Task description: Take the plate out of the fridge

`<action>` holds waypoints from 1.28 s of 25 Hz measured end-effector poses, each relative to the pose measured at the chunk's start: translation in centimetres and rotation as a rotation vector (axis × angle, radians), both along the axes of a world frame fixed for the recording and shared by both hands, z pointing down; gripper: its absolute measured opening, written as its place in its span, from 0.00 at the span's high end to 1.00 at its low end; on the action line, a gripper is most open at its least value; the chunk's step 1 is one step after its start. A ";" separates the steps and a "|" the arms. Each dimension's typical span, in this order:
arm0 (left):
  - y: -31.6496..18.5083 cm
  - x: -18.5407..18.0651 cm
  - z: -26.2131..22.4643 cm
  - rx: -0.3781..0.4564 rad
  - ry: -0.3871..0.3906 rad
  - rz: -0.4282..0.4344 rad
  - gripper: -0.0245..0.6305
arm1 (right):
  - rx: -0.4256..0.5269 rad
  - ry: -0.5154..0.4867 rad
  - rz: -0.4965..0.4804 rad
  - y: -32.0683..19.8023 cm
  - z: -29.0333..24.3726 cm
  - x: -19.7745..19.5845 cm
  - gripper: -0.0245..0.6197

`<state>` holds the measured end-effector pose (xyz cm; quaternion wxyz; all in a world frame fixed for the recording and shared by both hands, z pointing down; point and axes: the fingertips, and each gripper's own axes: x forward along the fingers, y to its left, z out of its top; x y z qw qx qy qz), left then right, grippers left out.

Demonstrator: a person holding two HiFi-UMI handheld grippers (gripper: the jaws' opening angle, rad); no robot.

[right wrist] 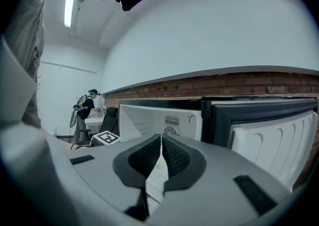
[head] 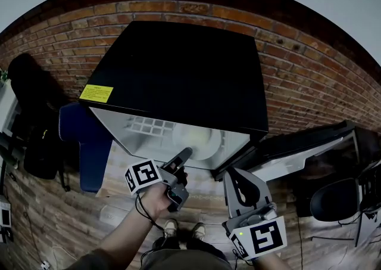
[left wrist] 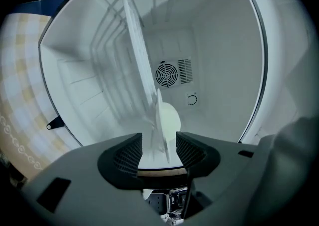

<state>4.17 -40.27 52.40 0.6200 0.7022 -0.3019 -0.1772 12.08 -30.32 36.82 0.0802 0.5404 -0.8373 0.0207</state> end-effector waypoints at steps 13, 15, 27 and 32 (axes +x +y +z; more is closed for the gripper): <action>-0.8 1.1 0.6 -0.082 0.072 -0.014 0.82 | -0.005 -0.048 -0.003 0.2 0.6 0.2 0.91; -0.9 1.2 0.4 -0.089 0.083 -0.022 0.88 | -0.006 -0.049 -0.009 0.3 0.6 0.2 0.91; 0.6 1.0 0.4 -0.137 0.098 -0.045 0.90 | 0.010 -0.034 -0.028 1.7 -0.2 0.0 0.91; 1.8 0.9 -0.2 -0.130 0.090 -0.040 0.90 | 0.031 -0.027 -0.030 2.5 -0.8 0.1 0.91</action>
